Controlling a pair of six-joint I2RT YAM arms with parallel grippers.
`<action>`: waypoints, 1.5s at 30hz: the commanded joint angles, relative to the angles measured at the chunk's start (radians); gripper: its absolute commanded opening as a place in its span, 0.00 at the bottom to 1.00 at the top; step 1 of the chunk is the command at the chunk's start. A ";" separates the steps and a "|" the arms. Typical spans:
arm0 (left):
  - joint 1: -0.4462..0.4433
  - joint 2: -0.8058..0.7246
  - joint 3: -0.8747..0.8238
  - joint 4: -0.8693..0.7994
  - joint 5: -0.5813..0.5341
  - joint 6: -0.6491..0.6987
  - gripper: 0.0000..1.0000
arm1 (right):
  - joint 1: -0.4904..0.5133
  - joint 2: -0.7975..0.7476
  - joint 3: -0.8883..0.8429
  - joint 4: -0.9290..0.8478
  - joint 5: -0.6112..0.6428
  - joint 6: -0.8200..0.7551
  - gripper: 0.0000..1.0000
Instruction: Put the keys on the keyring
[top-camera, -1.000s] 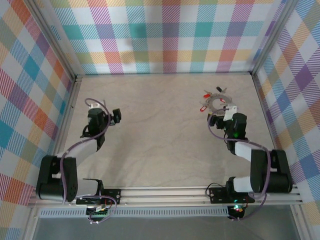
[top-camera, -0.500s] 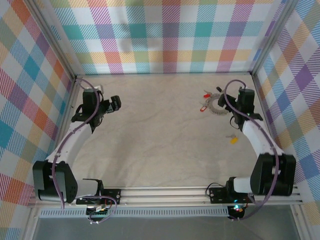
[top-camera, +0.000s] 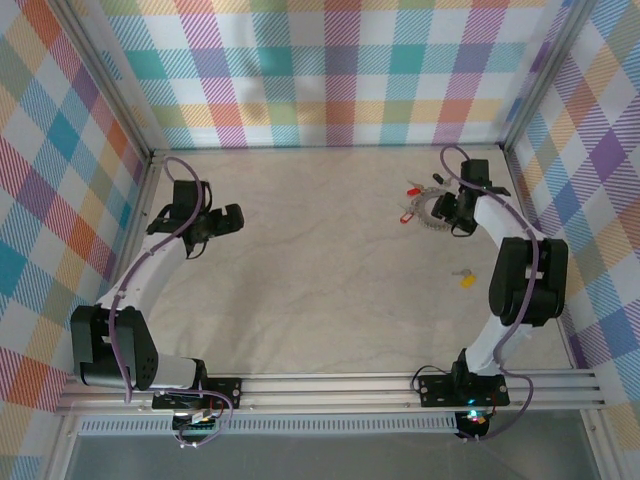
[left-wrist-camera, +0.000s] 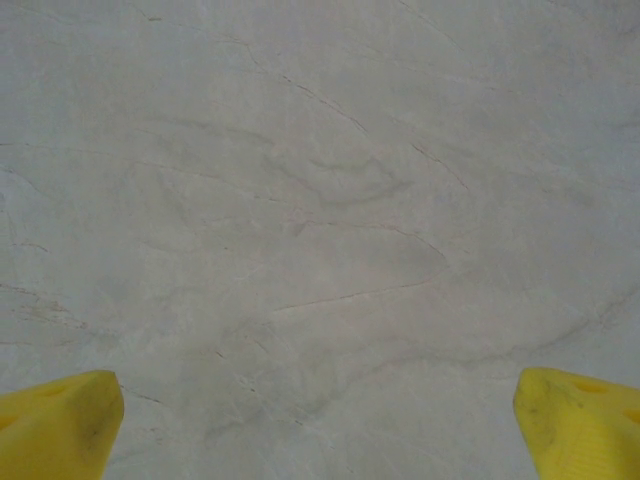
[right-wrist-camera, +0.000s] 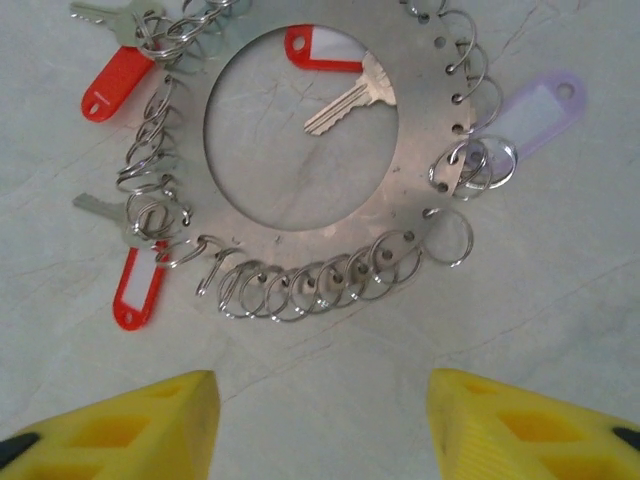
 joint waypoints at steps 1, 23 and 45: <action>0.006 -0.009 0.021 -0.043 -0.026 0.012 1.00 | -0.059 0.028 0.052 -0.103 -0.005 -0.037 0.51; 0.004 0.029 0.028 -0.068 -0.076 -0.018 1.00 | 0.044 0.273 0.294 -0.120 -0.147 0.114 0.31; 0.004 0.055 0.053 -0.104 -0.102 -0.017 1.00 | 0.051 0.355 0.296 -0.099 -0.185 0.206 0.19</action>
